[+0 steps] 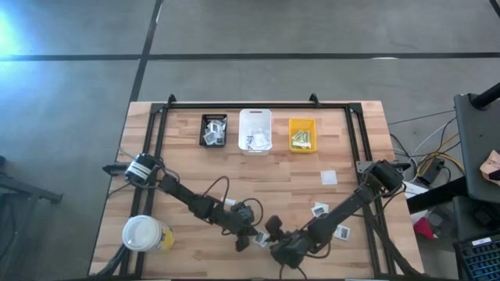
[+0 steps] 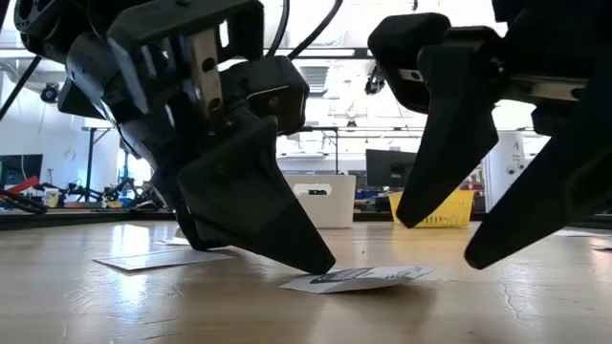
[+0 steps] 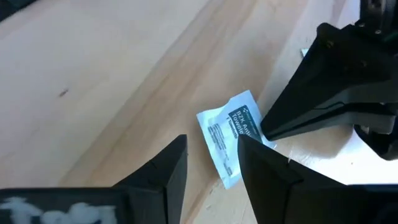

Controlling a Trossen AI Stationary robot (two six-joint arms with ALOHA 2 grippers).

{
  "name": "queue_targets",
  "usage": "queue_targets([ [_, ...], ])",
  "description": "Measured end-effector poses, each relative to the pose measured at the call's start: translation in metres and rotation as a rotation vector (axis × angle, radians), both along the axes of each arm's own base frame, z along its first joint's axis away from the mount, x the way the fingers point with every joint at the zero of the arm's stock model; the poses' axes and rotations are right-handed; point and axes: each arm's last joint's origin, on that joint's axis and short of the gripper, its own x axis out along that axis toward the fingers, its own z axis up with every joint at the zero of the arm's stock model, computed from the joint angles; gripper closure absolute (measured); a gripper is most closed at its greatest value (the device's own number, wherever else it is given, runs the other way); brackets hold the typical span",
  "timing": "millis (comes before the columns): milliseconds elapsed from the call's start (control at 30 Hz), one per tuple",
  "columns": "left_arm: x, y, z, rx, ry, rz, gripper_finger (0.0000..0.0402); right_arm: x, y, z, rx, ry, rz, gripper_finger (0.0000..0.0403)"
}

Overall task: Pick & Place First Aid Supplies
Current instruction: Put the towelette pack into the black basket

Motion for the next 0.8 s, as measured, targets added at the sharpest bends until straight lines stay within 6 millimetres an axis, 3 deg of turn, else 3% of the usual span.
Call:
queue_targets([
  [333,0.000,0.001,-0.001,-0.065,0.025,0.090,0.0401,0.003,0.003,-0.022,-0.108,-0.006,-0.014,0.0281],
  [800,0.001,0.003,-0.001,-0.089,0.037,0.094,0.0402,0.003,0.001,-0.025,-0.277,-0.080,-0.085,0.0300],
])
